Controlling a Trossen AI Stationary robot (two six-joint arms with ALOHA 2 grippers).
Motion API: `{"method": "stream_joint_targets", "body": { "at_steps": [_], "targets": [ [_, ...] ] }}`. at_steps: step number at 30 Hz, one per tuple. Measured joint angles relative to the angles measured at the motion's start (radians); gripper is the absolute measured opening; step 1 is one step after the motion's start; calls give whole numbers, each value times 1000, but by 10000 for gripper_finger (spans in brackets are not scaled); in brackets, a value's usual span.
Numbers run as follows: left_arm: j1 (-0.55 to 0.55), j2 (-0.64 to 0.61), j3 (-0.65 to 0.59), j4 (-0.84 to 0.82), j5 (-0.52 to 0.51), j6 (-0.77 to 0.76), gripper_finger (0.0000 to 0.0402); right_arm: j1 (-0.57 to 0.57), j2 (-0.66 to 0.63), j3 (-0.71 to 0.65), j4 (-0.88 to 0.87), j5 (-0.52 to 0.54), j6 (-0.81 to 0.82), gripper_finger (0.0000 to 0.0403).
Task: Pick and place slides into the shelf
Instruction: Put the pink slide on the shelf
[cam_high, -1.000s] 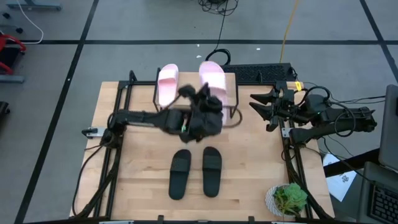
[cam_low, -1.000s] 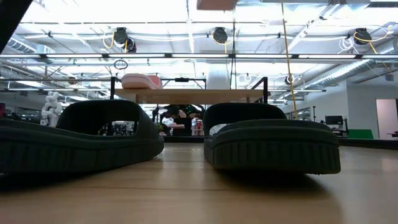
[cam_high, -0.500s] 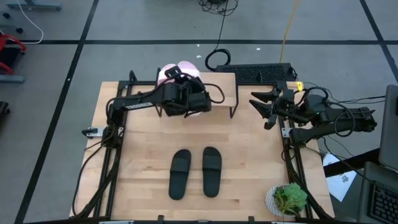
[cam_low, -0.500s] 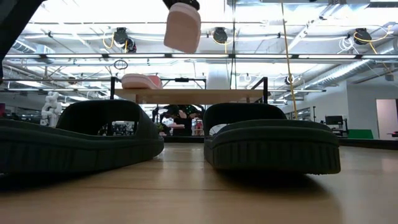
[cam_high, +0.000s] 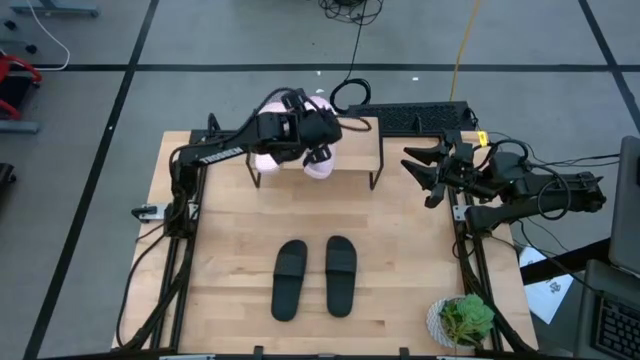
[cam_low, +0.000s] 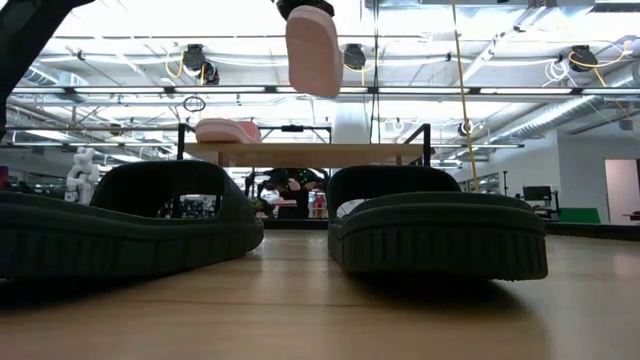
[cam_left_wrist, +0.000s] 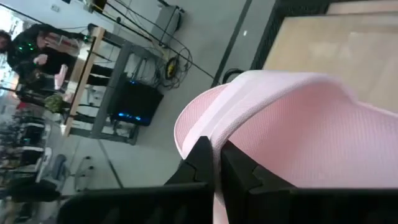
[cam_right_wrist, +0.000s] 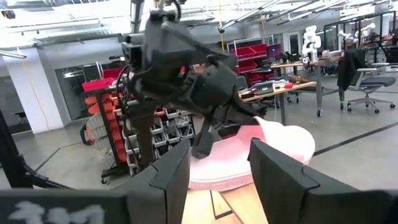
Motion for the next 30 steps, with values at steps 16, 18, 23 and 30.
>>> {"method": "stream_joint_targets", "body": {
  "at_steps": [16, 18, 23, 30],
  "targets": [
    [94, -3, -9, 357, 317, 75, 0, 0, 0, 0, -1, 59, -9, 155],
    [69, -4, -28, 407, 319, 94, 0, 0, 0, 0, -2, 78, -11, 155],
    [-16, -3, -120, 455, 305, 111, 0, 0, 0, 0, -2, 82, -17, 155],
    [-26, -133, -515, 641, 264, 38, 0, 0, 0, 0, -2, 131, -33, 155]
  ]
}}
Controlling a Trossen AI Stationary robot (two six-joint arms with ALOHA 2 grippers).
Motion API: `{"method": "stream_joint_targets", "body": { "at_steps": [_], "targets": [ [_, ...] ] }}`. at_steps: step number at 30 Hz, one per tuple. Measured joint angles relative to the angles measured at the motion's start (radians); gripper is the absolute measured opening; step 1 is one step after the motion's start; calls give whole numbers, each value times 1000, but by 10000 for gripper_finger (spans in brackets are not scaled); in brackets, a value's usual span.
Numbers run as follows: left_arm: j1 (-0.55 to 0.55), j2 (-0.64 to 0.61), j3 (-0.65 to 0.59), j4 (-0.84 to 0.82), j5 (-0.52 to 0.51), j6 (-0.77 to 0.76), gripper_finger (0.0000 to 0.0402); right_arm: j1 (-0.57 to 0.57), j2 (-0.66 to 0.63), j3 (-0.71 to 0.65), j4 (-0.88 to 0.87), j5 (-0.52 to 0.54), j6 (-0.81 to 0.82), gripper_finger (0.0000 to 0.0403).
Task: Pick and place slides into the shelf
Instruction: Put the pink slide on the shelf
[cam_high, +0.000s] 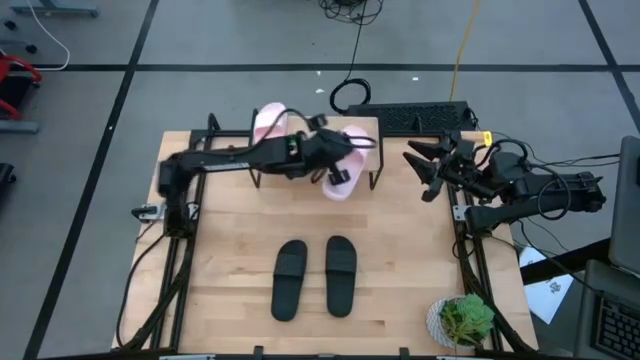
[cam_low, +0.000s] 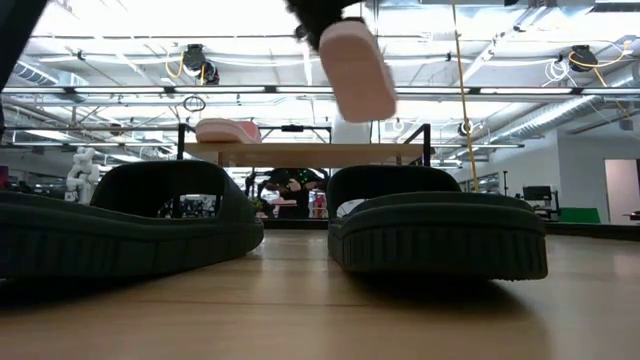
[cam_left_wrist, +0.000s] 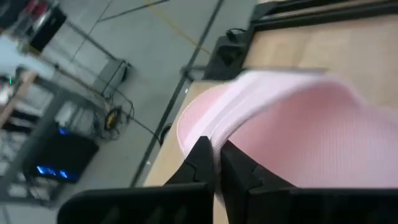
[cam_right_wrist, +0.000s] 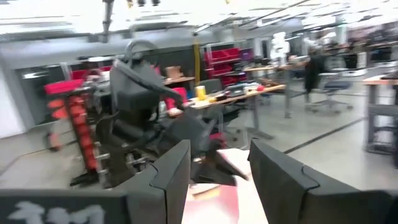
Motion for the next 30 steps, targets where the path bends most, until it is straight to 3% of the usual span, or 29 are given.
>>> {"method": "stream_joint_targets", "body": {
  "at_steps": [6, 9, 12, 20, 30],
  "targets": [
    [18, -263, -417, 327, -59, 39, 0, -1, -2, 0, 10, 100, -46, 155],
    [44, -365, -567, 419, -17, 34, 0, -1, 0, 0, 44, 160, -70, 155],
    [69, -411, -660, 461, -49, 98, 0, -2, 0, 0, 89, 159, -100, 155],
    [130, -412, -678, 479, -76, 128, 0, -2, 2, 0, 129, 160, -103, 155],
    [262, -412, -678, 452, -30, 62, 0, -1, 26, 0, 131, 160, -86, 155]
  ]
}}
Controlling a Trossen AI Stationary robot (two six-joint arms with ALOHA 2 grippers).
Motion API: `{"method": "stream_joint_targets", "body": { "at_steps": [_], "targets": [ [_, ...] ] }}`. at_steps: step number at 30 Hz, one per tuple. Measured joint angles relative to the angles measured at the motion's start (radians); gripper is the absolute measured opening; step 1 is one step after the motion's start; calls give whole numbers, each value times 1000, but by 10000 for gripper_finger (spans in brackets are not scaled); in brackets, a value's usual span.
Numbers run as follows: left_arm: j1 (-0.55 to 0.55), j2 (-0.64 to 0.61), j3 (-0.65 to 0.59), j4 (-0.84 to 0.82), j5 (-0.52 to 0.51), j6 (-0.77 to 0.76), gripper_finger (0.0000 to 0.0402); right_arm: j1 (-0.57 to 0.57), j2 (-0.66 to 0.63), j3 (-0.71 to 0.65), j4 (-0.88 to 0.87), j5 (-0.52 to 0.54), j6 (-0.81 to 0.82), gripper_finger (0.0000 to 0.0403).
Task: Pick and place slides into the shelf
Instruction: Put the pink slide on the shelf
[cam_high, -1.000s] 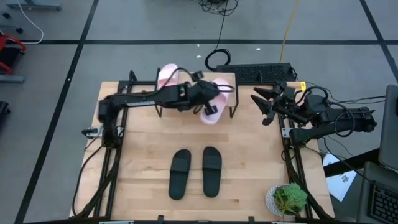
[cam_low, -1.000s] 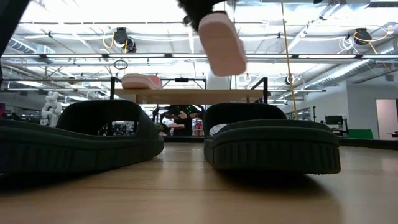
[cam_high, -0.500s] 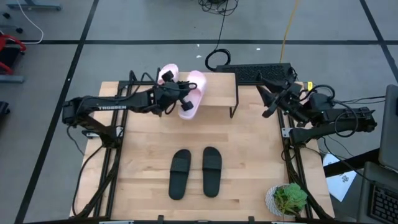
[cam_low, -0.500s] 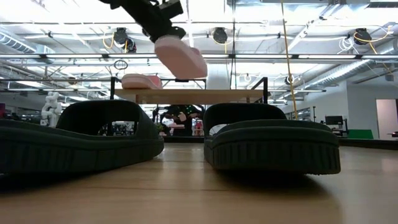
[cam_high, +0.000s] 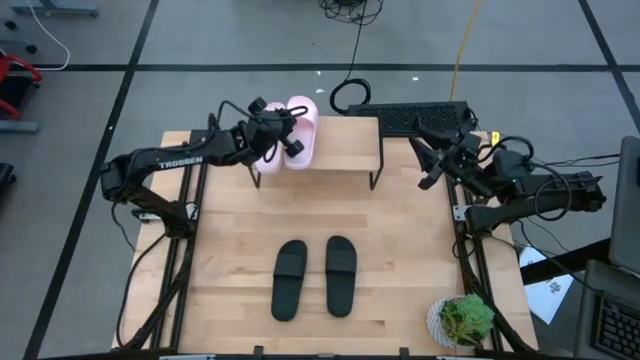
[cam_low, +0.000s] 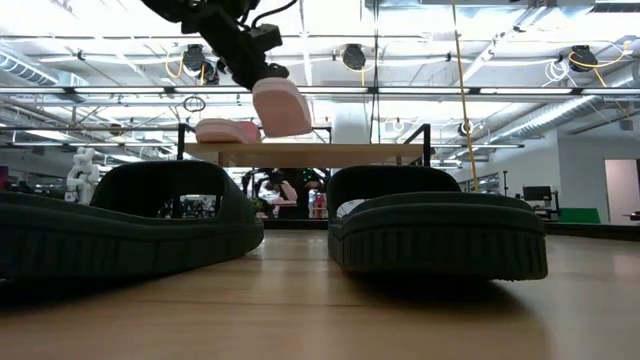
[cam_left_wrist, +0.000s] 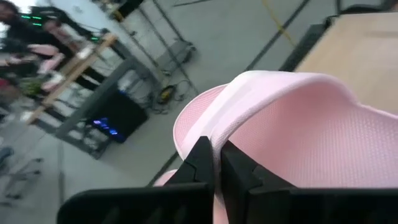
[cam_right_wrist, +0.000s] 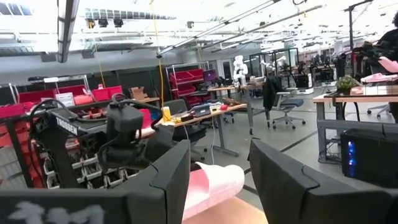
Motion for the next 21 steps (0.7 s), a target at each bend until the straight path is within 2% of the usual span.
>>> {"method": "stream_joint_targets", "body": {
  "at_steps": [2, 6, 12, 21],
  "targets": [
    [6, 2, 0, -8, 35, -8, 0, 0, 5, 0, 0, 0, 0, 155],
    [4, 42, 0, -10, 32, 3, 0, 0, 12, 0, 6, 0, 0, 155],
    [4, 96, 0, -5, 10, 8, 0, 0, 13, 0, 23, 0, -3, 155],
    [2, 97, 0, 9, -17, 37, 0, 0, 14, 0, 25, 0, -14, 155]
  ]
}}
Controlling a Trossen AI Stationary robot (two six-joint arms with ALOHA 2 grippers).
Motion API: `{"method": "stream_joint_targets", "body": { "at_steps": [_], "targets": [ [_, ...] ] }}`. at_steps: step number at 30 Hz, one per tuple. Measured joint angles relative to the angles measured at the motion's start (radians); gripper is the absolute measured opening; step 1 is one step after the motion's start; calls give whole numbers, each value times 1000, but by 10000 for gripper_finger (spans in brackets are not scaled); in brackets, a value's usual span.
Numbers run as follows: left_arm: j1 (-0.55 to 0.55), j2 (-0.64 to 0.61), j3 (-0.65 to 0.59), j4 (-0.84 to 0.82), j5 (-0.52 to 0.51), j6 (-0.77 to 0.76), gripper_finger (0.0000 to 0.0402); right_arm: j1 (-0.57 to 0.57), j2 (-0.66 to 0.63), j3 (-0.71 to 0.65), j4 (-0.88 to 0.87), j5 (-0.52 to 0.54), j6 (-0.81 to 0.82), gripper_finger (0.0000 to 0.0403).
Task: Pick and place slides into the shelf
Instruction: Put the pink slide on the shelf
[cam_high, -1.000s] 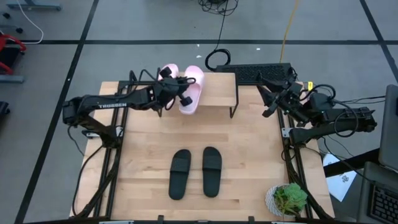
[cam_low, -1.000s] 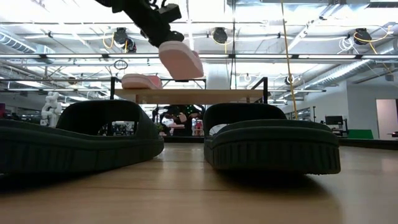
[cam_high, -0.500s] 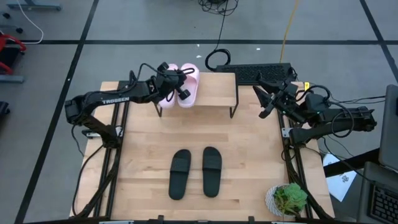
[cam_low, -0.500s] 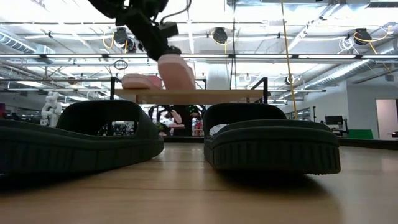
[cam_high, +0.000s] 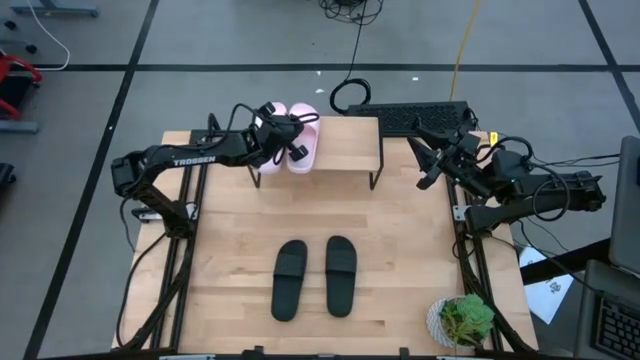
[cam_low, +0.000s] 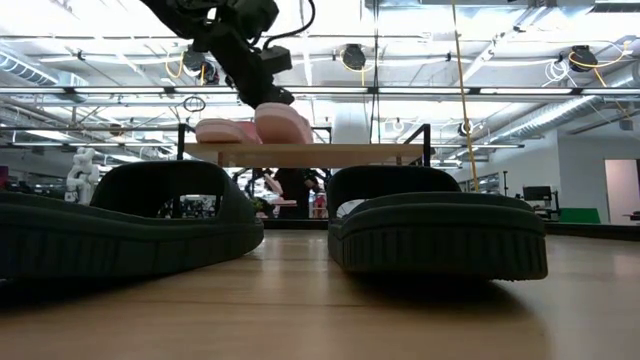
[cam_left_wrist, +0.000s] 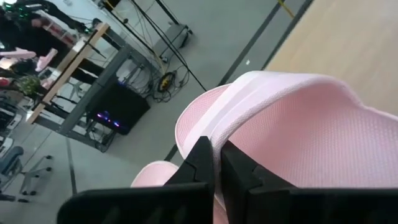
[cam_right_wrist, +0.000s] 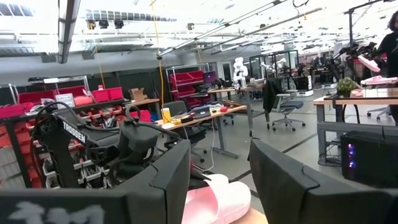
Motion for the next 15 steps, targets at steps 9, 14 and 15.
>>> {"method": "stream_joint_targets", "body": {
  "at_steps": [9, 14, 15],
  "targets": [
    [0, 0, 0, -53, -5, 0, 0, 0, 0, 0, 2, 0, -12, 155],
    [0, 0, 0, -71, -14, -10, 0, 0, 0, 0, 2, 0, -17, 155],
    [0, 0, 0, -72, -15, -10, 0, 0, 0, 0, 3, 0, -19, 155]
  ]
}}
